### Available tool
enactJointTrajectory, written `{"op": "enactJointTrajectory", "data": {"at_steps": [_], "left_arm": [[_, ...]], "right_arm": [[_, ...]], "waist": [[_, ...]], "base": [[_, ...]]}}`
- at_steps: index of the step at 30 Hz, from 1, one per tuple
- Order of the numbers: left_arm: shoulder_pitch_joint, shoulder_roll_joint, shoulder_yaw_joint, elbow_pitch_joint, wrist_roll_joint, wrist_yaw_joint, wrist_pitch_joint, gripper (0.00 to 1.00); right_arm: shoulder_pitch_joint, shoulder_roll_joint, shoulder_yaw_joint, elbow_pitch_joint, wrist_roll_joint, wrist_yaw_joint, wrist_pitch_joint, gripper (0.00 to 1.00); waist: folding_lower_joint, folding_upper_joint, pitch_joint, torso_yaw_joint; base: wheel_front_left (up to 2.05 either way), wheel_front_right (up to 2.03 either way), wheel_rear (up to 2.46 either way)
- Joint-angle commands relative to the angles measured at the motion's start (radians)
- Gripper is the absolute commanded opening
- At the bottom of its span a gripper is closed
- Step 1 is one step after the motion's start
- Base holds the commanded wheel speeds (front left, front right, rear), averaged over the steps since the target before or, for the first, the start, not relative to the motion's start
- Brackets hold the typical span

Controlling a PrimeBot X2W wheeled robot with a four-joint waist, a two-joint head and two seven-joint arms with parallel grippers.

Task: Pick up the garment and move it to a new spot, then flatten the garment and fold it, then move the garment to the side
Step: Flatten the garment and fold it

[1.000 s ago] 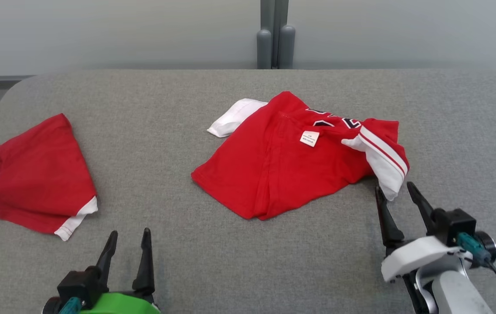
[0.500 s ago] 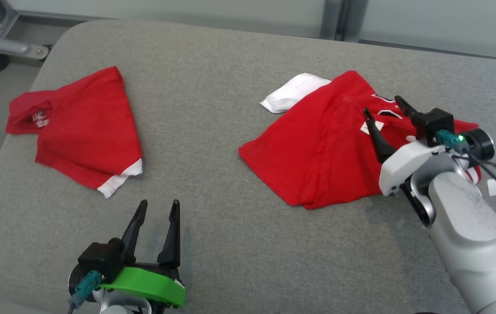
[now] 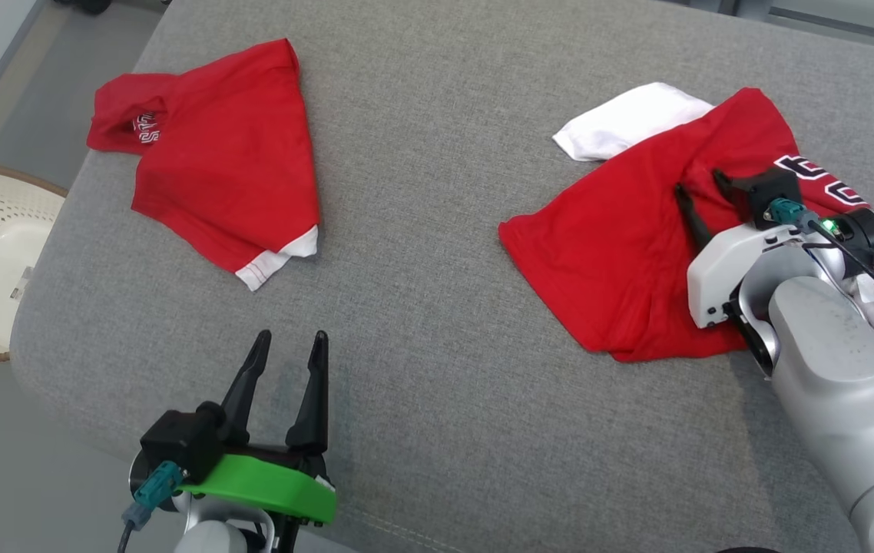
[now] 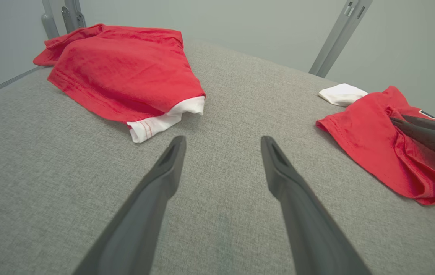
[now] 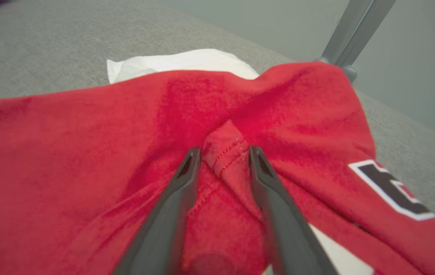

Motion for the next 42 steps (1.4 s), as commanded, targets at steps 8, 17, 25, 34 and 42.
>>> {"op": "enactJointTrajectory", "data": {"at_steps": [8, 17, 25, 34, 42], "left_arm": [[-0.027, 0.001, -0.010, -0.018, 0.010, -0.003, -0.001, 1.00], [0.019, 0.001, -0.007, -0.002, 0.039, -0.003, -0.001, 1.00], [0.060, 0.001, -0.013, 0.016, 0.052, -0.003, -0.001, 1.00], [0.092, 0.001, -0.020, 0.027, 0.054, -0.003, -0.001, 1.00], [0.098, 0.001, -0.025, 0.027, 0.041, -0.003, -0.001, 1.00]], "right_arm": [[-0.008, 0.021, 0.044, -0.004, 0.041, -0.001, -0.077, 0.00], [0.115, 0.068, 0.148, -0.312, 0.148, -0.001, -0.089, 0.00], [0.247, 0.070, 0.262, -0.395, 0.213, -0.001, -0.089, 0.00], [0.344, 0.041, 0.412, -0.372, 0.360, -0.001, -0.054, 1.00], [0.288, -0.043, 0.390, -0.461, 0.419, -0.001, -0.071, 1.00]], "waist": [[0.0000, -0.0001, -0.014, -0.034], [0.0000, -0.0001, -0.111, -0.080], [0.0000, -0.0001, -0.189, -0.113], [0.0000, -0.0001, -0.222, -0.127], [0.0000, -0.0001, -0.204, -0.125]], "base": [[0.00, 0.00, 0.00], [0.00, 0.00, 0.00], [0.00, 0.00, 0.00], [0.00, 0.00, 0.00], [0.00, 0.00, 0.00]]}}
